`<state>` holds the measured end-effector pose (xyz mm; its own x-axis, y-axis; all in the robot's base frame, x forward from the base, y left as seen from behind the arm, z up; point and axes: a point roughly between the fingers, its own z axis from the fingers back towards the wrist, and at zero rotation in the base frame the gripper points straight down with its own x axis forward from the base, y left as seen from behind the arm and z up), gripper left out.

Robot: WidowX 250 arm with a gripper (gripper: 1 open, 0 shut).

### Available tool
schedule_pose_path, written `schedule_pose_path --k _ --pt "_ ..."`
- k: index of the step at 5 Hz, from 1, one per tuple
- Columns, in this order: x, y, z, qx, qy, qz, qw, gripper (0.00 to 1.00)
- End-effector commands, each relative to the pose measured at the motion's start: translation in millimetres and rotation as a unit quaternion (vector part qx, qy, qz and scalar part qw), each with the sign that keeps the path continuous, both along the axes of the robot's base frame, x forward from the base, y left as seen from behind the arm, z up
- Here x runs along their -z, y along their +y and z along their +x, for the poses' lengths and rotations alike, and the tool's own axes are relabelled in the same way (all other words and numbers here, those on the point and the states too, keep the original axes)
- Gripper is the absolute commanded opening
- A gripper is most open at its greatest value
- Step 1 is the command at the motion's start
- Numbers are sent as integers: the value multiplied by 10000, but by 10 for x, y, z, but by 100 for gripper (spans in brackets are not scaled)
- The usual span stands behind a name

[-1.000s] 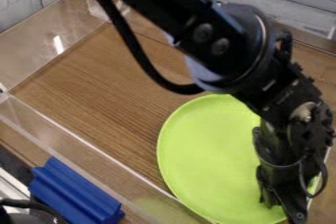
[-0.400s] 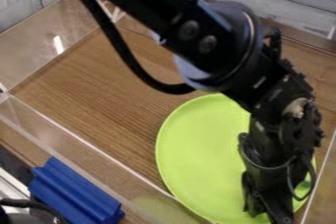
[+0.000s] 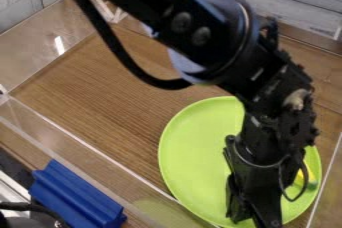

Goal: Put the banana in the green plate

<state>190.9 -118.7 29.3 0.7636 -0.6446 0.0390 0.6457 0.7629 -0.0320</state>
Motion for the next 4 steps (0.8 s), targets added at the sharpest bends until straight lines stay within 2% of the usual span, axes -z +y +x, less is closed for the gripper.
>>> schedule_pose_path --k 1,4 --pt "-133 3 59 -45 -172 -113 9998 0" --pt "-209 55 59 -28 -186 -101 9998 0"
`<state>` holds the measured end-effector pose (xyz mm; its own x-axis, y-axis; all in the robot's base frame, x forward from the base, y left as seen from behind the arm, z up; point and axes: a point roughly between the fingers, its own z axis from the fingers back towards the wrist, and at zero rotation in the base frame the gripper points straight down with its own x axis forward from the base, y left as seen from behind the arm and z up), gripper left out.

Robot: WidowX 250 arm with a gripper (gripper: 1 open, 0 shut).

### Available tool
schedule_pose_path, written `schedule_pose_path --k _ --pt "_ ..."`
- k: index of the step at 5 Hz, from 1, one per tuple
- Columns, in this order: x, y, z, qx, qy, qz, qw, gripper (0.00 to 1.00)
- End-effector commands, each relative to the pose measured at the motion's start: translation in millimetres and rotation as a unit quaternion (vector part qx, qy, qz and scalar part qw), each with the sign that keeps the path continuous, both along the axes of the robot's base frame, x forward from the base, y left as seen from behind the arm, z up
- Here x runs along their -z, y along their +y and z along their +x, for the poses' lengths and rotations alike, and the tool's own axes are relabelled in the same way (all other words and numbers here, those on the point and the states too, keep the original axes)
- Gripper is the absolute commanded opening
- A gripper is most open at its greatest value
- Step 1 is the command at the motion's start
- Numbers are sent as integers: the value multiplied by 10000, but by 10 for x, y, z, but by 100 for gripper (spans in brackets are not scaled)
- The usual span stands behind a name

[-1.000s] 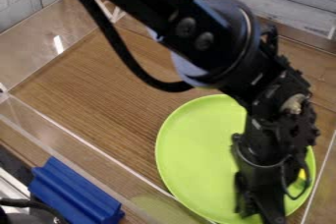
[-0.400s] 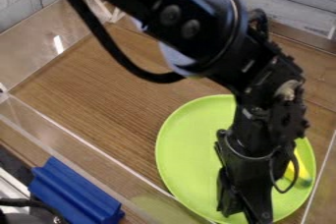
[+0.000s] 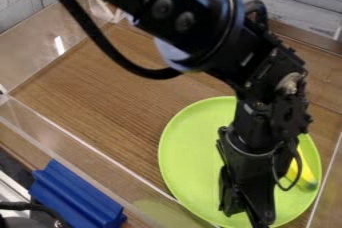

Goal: Put the banana in the green plate

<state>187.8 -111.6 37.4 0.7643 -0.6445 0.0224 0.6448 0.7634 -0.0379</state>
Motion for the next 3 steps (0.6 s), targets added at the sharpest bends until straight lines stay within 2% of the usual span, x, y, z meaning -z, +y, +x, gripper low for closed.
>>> schedule_pose_path --k 1,3 --pt "-145 0 90 -13 -289 -124 9995 0" --pt "-153 29 102 3 -327 -105 9994 0"
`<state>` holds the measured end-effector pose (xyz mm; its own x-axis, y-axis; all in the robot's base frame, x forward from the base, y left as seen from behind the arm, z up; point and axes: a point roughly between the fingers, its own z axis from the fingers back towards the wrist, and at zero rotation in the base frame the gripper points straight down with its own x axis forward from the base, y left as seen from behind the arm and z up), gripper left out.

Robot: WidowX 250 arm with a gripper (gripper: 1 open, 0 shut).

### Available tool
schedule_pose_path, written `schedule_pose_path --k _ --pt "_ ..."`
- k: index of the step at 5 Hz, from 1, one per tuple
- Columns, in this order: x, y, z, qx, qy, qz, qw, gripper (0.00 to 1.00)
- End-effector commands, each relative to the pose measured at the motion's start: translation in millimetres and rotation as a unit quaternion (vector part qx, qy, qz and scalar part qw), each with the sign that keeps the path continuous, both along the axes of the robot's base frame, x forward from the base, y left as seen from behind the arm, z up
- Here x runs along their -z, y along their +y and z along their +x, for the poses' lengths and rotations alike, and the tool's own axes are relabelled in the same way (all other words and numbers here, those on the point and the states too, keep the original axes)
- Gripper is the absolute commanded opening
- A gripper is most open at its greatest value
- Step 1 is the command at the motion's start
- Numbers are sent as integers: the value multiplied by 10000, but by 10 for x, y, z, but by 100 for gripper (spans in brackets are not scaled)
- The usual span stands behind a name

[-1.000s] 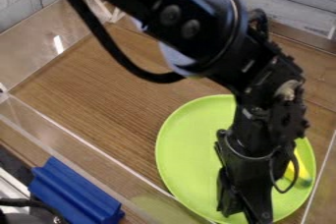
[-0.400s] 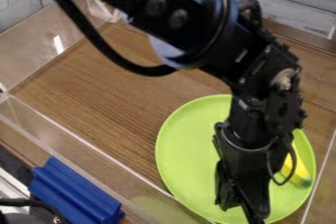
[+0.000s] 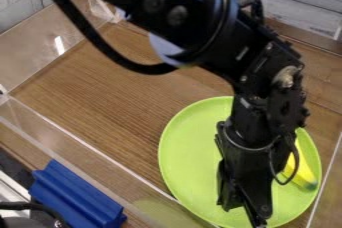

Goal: Put the banana in the green plate

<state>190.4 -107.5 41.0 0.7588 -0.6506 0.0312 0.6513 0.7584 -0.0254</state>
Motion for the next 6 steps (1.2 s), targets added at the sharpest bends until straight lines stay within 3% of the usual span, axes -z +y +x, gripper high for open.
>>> schedule_pose_path --k 1,6 --pt "-114 0 83 -23 -272 -116 9996 0" --pt "-192 71 102 -77 -384 -43 9992 0"
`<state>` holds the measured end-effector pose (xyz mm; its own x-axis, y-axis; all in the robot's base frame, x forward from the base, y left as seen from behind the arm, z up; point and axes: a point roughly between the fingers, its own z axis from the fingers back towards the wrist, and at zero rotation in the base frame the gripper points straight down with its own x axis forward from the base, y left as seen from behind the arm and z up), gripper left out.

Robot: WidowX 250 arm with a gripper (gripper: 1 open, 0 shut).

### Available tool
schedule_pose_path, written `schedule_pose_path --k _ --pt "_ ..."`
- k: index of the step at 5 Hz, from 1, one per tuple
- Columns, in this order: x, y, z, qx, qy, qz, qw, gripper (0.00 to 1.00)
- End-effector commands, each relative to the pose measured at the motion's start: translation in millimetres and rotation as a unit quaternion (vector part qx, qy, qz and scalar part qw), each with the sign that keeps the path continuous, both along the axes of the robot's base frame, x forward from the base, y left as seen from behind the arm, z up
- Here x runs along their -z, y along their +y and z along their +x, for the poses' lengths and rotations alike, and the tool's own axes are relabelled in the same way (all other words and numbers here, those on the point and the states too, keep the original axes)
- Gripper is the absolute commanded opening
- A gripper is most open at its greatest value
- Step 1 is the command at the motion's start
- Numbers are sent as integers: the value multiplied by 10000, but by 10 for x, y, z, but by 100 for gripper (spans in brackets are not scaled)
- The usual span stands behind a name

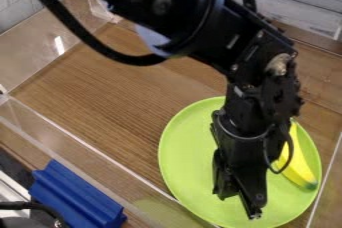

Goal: Put the banana in the green plate

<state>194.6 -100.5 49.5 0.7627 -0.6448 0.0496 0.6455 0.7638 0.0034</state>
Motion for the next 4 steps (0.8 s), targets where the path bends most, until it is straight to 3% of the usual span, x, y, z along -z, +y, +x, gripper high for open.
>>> schedule_pose_path --k 1,2,3,4 --pt "-110 13 73 -68 -256 -80 9996 0" --pt "-112 24 85 -105 -294 -71 9995 0" --pt "-141 59 110 -242 -280 -58 9993 100" --pt "-178 91 136 -395 -273 -50 9988 100"
